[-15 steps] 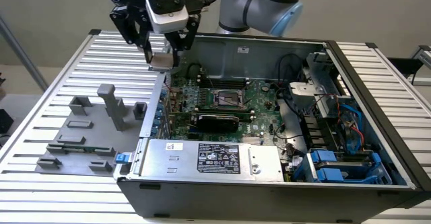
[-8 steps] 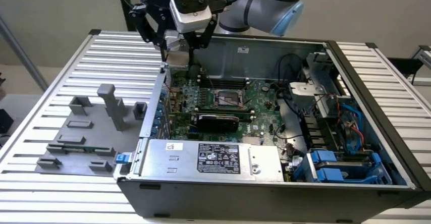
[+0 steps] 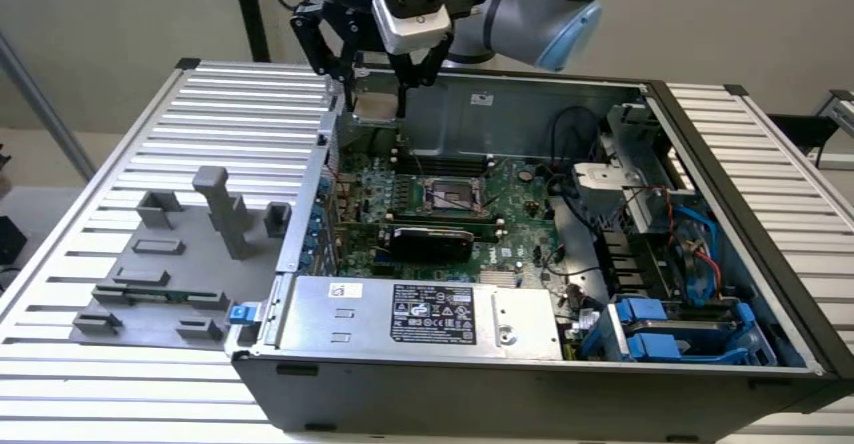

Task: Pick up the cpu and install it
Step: 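Pick up the cpu and move it towards the insertion slot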

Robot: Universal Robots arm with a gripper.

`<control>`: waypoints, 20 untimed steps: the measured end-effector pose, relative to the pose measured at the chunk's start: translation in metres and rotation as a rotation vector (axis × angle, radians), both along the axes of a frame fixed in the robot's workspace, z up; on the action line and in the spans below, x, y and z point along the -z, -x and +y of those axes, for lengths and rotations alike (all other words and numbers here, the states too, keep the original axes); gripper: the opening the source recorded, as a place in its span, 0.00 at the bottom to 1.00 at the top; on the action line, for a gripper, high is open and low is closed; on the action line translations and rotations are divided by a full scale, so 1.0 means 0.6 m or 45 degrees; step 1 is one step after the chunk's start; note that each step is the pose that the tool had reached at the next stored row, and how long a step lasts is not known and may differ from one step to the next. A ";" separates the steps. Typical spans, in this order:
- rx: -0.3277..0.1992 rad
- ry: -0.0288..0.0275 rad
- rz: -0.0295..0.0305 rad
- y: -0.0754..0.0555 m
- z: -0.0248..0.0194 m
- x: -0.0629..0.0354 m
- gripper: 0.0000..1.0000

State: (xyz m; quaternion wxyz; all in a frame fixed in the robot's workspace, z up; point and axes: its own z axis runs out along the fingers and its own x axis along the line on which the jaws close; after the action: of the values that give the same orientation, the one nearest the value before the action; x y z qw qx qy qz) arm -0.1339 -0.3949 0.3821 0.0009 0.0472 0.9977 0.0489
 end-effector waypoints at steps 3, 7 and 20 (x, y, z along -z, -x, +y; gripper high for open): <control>0.000 -0.0001 0.0000 -0.014 0.0169 0.004 0.55; 0.000 0.0000 0.0000 -0.035 0.0377 0.011 0.55; 0.000 -0.0002 0.0000 -0.118 0.0833 0.049 0.55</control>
State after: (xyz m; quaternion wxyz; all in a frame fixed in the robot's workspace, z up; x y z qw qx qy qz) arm -0.0629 -0.3449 0.3528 0.0008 0.0471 0.9977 0.0490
